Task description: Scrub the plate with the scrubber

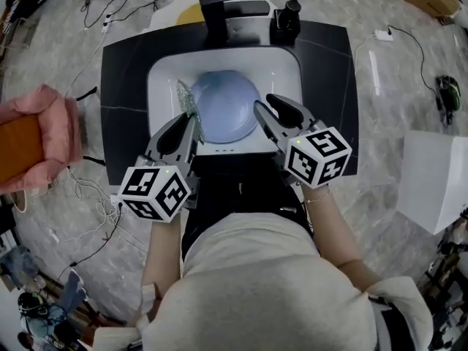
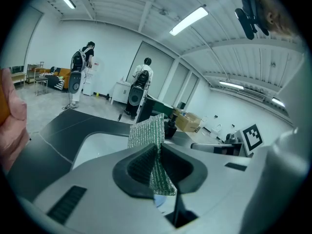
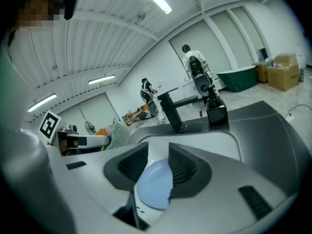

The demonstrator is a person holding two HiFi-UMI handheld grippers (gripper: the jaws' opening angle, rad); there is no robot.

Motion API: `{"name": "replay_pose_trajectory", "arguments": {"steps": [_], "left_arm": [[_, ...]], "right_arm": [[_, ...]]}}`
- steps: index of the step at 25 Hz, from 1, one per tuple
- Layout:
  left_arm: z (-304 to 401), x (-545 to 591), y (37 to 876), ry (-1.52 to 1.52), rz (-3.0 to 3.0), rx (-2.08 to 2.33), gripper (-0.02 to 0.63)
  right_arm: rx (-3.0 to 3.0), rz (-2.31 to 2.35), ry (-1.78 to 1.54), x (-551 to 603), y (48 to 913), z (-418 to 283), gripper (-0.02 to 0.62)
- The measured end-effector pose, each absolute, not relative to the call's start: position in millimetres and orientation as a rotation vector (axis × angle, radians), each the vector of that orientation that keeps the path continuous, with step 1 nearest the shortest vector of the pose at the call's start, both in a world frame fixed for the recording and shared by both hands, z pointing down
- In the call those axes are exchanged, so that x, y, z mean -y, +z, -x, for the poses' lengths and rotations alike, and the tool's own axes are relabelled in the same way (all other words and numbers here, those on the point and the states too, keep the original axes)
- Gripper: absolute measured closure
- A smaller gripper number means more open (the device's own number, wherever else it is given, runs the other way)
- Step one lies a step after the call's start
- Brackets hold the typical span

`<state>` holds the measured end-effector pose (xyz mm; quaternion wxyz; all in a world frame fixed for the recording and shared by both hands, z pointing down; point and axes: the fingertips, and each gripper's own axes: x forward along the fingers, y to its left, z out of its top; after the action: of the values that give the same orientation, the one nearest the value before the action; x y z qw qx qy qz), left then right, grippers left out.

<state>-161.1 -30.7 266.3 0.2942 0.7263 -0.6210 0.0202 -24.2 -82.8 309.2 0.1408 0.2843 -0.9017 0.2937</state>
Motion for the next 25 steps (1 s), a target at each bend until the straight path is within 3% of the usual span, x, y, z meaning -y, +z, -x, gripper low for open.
{"name": "replay_pose_trajectory", "arguments": {"steps": [25], "left_arm": [[160.7, 90.5, 354.3, 0.443, -2.167, 1.158, 0.552]], "right_arm": [[2.178, -1.21, 1.006, 116.3, 385.5, 13.4, 0.492]]}}
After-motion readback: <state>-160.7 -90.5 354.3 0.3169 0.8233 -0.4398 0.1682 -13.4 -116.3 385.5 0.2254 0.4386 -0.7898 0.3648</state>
